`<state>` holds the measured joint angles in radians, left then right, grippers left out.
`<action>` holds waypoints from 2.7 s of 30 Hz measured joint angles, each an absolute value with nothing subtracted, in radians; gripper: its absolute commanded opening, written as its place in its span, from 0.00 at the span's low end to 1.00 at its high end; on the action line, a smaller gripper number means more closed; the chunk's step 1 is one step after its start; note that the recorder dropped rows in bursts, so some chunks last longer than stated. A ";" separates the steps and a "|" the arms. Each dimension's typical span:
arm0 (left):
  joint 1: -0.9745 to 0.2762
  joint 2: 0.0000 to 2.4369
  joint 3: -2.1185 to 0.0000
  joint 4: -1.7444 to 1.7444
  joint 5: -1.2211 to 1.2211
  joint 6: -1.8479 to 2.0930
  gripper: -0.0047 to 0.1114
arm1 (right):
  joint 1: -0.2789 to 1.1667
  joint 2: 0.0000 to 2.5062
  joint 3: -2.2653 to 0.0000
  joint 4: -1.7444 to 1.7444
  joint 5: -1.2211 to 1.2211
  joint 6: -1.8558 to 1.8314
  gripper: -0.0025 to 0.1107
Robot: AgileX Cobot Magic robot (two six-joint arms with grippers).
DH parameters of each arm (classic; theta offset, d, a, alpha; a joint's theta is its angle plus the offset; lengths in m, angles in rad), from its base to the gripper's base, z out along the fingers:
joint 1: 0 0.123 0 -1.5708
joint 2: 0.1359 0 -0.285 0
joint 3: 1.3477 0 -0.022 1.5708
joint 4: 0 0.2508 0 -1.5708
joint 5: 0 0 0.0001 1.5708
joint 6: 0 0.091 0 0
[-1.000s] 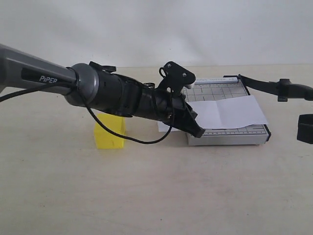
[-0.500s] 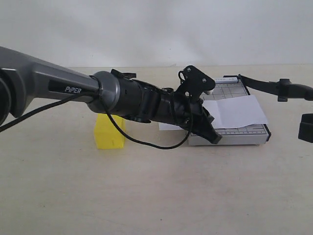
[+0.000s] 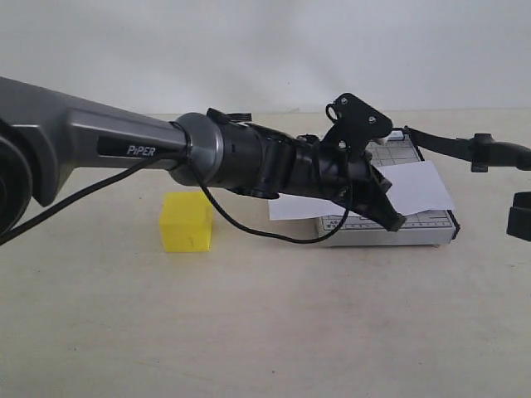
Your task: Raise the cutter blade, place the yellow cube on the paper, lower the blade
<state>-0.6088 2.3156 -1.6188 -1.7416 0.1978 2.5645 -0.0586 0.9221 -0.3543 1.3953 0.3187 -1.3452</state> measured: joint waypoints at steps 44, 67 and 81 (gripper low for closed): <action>-0.591 2.316 -1.546 -1.733 0.094 2.628 0.08 | -0.059 0.922 -0.354 1.395 0.318 -1.345 0.02; -0.575 2.054 -1.466 -1.733 -0.089 2.604 0.08 | -0.059 0.922 -0.354 1.395 0.318 -1.353 0.02; -0.431 1.749 -1.032 -1.737 -0.219 2.505 0.62 | -0.059 0.922 -0.354 1.395 0.371 -1.353 0.02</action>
<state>-0.4307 1.7488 -1.0317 -1.7366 -0.2185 2.5048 -0.0586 0.9221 -0.3543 1.3953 0.3710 -1.3527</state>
